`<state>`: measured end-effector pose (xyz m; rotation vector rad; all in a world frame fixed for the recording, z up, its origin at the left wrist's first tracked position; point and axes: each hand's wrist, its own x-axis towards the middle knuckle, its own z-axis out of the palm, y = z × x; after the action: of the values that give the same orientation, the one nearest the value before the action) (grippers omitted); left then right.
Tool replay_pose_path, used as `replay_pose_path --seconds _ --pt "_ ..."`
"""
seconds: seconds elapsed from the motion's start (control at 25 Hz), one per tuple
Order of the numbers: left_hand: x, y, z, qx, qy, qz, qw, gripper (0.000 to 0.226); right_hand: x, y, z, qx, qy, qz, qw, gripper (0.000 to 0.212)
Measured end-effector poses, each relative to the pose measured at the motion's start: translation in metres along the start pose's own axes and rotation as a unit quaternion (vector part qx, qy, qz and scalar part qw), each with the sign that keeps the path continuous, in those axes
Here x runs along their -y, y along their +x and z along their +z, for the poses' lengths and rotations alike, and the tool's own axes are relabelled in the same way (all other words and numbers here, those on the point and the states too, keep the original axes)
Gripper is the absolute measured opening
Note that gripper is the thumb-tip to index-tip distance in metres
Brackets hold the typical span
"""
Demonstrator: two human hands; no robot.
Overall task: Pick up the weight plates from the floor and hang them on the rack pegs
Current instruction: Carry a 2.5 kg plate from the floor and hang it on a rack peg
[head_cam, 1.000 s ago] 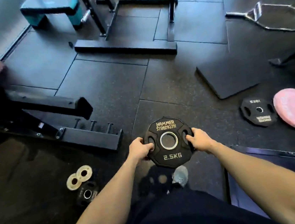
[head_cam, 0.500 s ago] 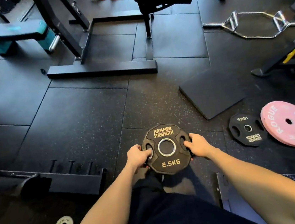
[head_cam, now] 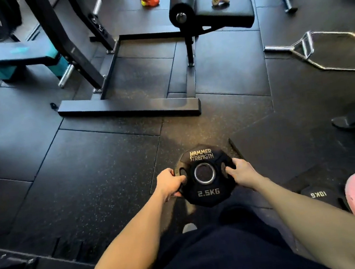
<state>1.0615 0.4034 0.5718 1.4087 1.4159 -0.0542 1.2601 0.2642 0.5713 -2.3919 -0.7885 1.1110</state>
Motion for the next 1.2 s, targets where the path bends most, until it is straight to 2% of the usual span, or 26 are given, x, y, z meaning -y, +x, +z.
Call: replay_pose_path --seconds 0.24,0.52,0.72,0.88,1.04,1.2 --pt "-0.093 0.107 -0.010 -0.054 -0.041 -0.069 0.995 0.023 0.070 0.177 -0.067 0.083 -0.090 -0.091 0.988 0.026" --pt "-0.156 0.162 -0.058 -0.184 -0.143 -0.145 0.962 0.021 0.223 0.311 -0.101 0.197 -0.245 -0.241 0.918 0.024" --pt "-0.148 0.200 -0.119 -0.263 -0.260 -0.207 0.906 0.031 0.334 0.361 -0.052 0.271 -0.269 -0.293 0.877 0.013" --pt "-0.123 0.252 -0.204 -0.298 -0.309 -0.225 0.875 0.032 0.435 0.402 0.020 0.307 -0.291 -0.314 0.850 0.013" --pt "-0.109 0.291 -0.302 -0.322 -0.327 -0.227 0.859 0.028 0.535 0.427 0.082 0.320 -0.300 -0.333 0.834 0.009" --pt "-0.102 0.323 -0.403 -0.336 -0.338 -0.233 0.848 0.023 0.634 0.445 0.131 0.350 -0.273 -0.319 0.837 0.008"
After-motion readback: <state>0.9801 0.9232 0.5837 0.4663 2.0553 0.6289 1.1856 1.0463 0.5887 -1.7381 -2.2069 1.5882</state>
